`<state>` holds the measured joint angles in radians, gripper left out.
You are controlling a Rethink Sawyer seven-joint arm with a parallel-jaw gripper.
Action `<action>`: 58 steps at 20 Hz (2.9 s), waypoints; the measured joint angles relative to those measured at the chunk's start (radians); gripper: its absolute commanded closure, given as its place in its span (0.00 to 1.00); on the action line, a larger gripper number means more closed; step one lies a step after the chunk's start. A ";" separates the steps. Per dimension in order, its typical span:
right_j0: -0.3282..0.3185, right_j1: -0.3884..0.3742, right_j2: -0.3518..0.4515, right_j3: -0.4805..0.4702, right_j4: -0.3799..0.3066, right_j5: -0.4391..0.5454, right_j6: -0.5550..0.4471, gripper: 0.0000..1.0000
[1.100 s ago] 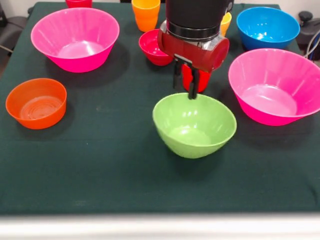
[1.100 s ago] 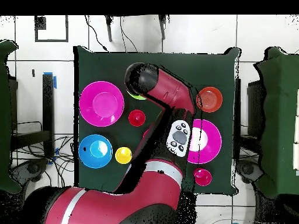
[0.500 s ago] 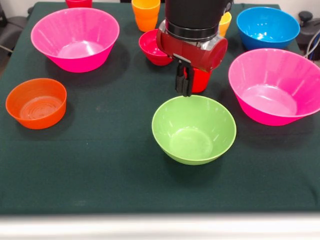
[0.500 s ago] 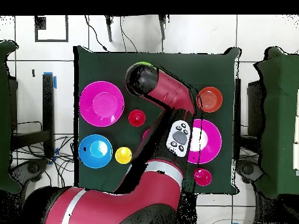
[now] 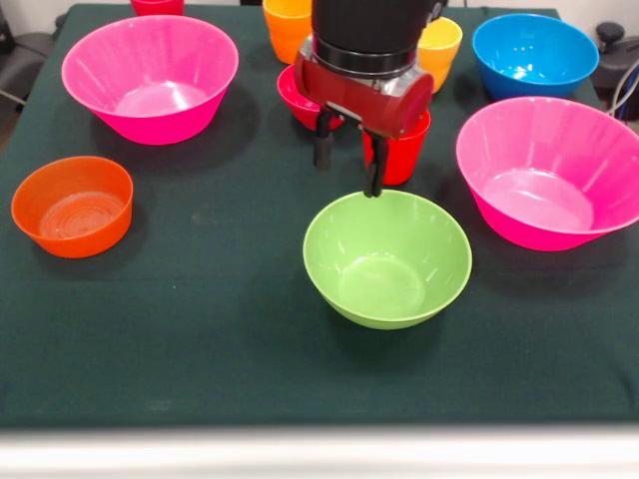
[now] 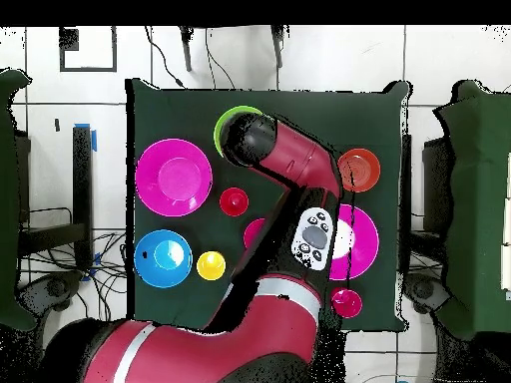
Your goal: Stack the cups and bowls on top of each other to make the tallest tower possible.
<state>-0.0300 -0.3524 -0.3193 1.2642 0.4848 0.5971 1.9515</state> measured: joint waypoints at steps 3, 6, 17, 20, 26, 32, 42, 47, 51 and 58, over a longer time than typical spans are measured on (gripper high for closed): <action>-0.007 -0.009 0.000 0.003 -0.011 0.000 0.000 0.00; -0.024 -0.033 0.000 0.030 -0.029 0.000 0.000 0.00; -0.063 -0.140 0.000 0.215 -0.085 0.000 0.000 0.00; -0.065 -0.170 0.000 0.274 -0.094 0.000 0.000 0.00; -0.066 -0.207 0.007 0.359 -0.099 0.000 0.000 0.00; -0.078 -0.231 0.046 0.411 -0.099 -0.001 0.000 0.00; -0.113 -0.266 0.149 0.511 -0.099 -0.014 0.000 0.00; -0.132 -0.269 0.205 0.550 -0.099 -0.033 0.000 0.00; -0.146 -0.268 0.245 0.576 -0.098 -0.054 0.000 0.00; -0.149 -0.269 0.296 0.616 -0.098 -0.070 0.000 0.00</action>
<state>-0.1786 -0.6212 -0.0233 1.8798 0.3868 0.5271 1.9515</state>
